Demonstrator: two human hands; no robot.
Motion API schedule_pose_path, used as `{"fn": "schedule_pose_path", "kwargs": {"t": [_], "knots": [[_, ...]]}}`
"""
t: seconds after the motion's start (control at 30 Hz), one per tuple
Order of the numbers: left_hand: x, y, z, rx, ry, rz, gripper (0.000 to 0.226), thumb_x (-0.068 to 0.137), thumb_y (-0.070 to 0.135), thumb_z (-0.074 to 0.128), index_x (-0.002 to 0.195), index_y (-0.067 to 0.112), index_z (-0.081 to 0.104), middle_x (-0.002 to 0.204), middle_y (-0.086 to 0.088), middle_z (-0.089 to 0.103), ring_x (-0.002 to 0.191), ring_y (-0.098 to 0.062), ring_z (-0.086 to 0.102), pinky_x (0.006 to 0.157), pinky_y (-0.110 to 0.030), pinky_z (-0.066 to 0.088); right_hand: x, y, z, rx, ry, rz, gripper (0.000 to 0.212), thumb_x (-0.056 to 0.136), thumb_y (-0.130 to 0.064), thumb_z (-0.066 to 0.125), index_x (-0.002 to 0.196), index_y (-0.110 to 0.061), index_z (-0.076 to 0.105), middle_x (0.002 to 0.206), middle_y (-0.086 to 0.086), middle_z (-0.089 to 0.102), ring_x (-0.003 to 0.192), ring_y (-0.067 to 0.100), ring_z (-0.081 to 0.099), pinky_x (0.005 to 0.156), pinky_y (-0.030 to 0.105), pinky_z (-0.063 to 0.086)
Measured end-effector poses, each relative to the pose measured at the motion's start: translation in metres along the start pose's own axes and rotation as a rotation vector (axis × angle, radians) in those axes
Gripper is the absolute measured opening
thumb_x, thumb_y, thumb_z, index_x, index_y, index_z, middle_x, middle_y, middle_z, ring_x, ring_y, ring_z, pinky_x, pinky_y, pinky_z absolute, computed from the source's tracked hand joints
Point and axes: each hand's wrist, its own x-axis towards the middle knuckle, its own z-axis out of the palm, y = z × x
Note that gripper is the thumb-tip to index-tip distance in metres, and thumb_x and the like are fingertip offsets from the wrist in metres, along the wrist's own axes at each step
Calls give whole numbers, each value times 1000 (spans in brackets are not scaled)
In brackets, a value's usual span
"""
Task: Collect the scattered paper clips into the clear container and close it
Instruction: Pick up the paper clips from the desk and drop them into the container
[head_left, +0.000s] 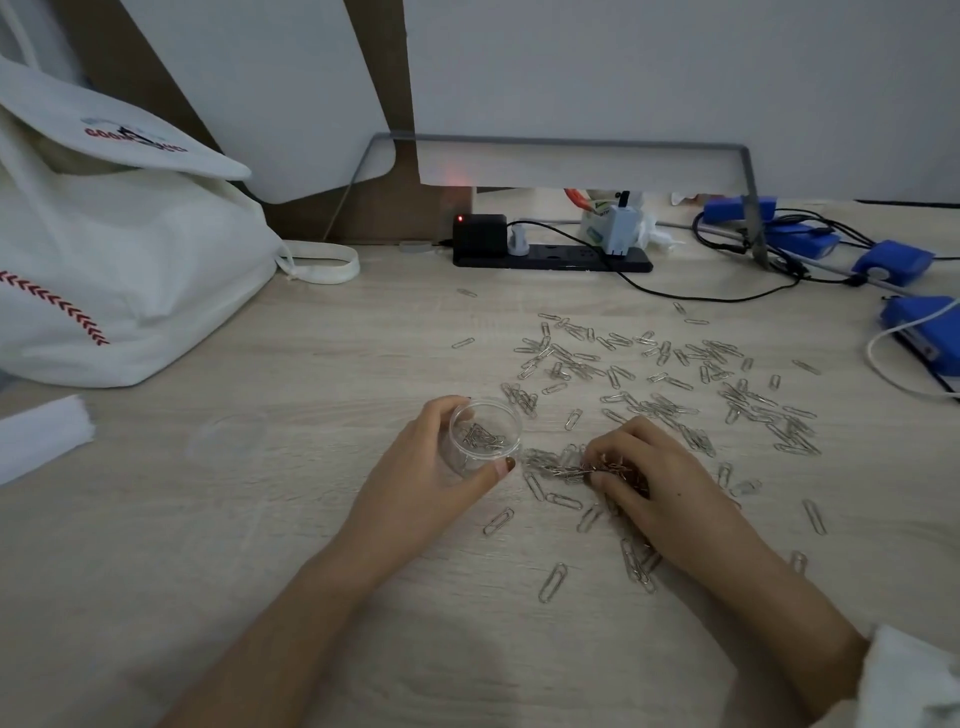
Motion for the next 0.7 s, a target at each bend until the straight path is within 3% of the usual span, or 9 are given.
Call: {"fn": "schedule_pose_path", "kwargs": {"t": [0.13, 0.3, 0.43, 0.7], "knots": [[0, 0, 0, 4, 0, 6, 61, 74, 55, 66, 125, 39, 37, 129, 20, 51, 119, 4, 45, 85, -7, 31, 2, 0, -2, 17, 49, 26, 11, 84, -13, 60, 92, -19, 64, 90, -13, 54, 85, -2, 52, 74, 5, 38], [0, 1, -1, 10, -2, 11, 61, 74, 54, 66, 126, 38, 37, 130, 20, 51, 119, 5, 44, 83, -3, 29, 2, 0, -11, 209, 107, 147, 18, 82, -12, 62, 78, -29, 61, 86, -11, 62, 85, -6, 53, 72, 2, 39], [0, 2, -1, 21, -8, 21, 63, 74, 54, 66, 127, 37, 37, 130, 20, 51, 118, 4, 45, 83, -3, 29, 4, -2, -15, 363, 136, 241, 12, 82, -17, 63, 80, -29, 65, 81, -9, 66, 73, 1, 58, 66, 15, 43], [0, 1, -2, 20, -19, 39, 66, 73, 54, 67, 129, 35, 38, 129, 17, 52, 119, 0, 46, 92, -15, 34, 34, -42, -12, 398, 84, 132, 11, 82, -16, 63, 79, -26, 65, 74, -10, 62, 60, -2, 52, 56, 8, 41]]}}
